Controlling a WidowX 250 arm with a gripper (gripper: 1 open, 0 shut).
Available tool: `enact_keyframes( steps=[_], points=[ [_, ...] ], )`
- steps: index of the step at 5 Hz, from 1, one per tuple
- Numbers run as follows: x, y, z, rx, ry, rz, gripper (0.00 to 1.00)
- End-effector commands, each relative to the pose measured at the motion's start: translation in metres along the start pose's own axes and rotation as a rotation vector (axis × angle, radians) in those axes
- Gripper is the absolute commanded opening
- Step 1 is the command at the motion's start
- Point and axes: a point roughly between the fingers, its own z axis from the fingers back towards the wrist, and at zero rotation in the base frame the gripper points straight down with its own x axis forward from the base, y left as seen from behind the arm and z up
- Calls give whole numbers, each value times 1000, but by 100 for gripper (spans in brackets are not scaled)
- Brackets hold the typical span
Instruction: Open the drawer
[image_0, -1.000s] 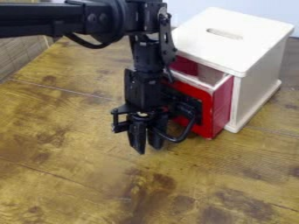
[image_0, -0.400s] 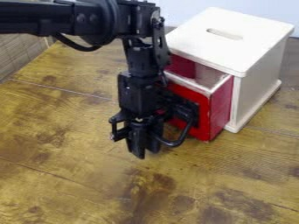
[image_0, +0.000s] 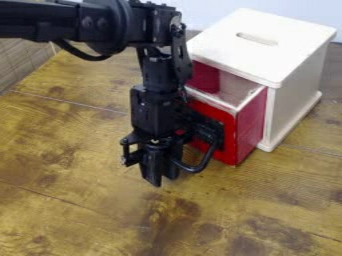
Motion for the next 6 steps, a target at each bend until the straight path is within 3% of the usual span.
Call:
enact_keyframes(
  steps=[1, 3, 6],
  points=[
    [-22, -3, 26, -51, -24, -49, 0],
    [-24, -5, 37, -32, -29, -91, 0],
    [-22, 21, 17, 16, -72, -266, 0]
  ],
)
